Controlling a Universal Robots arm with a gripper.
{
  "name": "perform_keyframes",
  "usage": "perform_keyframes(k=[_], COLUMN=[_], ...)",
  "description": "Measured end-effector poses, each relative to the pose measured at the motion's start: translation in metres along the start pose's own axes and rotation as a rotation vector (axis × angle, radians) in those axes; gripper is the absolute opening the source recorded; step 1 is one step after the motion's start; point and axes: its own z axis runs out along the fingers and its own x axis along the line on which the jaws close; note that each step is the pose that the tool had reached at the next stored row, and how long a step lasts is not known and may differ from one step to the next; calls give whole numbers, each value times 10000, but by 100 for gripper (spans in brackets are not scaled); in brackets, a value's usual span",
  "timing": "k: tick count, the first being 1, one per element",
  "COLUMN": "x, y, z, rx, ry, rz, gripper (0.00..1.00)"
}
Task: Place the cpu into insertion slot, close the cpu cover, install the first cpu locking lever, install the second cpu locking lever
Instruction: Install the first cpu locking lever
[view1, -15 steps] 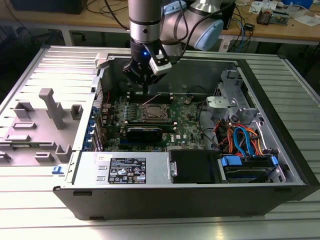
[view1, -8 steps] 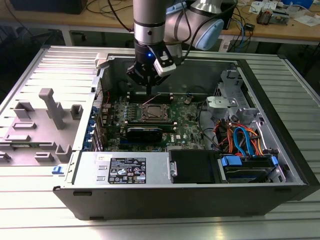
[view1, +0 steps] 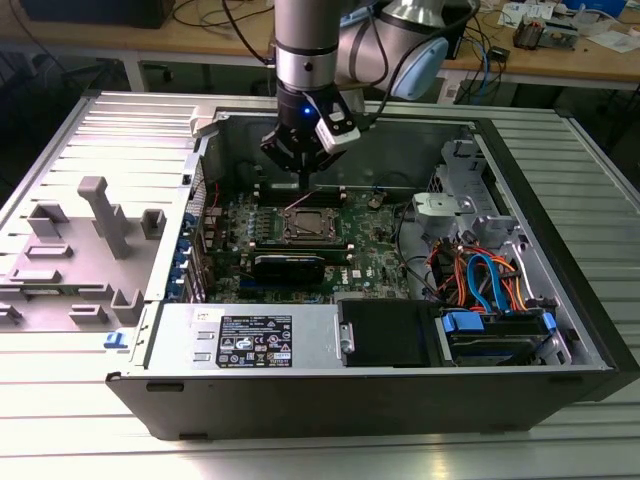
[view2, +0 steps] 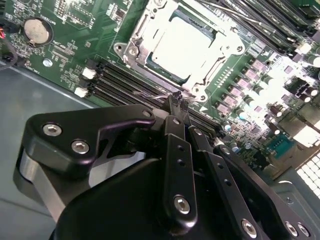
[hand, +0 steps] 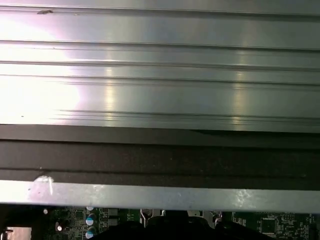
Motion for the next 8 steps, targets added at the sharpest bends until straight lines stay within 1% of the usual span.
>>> perform_keyframes(k=[3,8], x=[-33,-53], y=[17,20], z=[5,49], rx=[5,10], ry=[-1,0], rz=[-1,-1], gripper=[11,11])
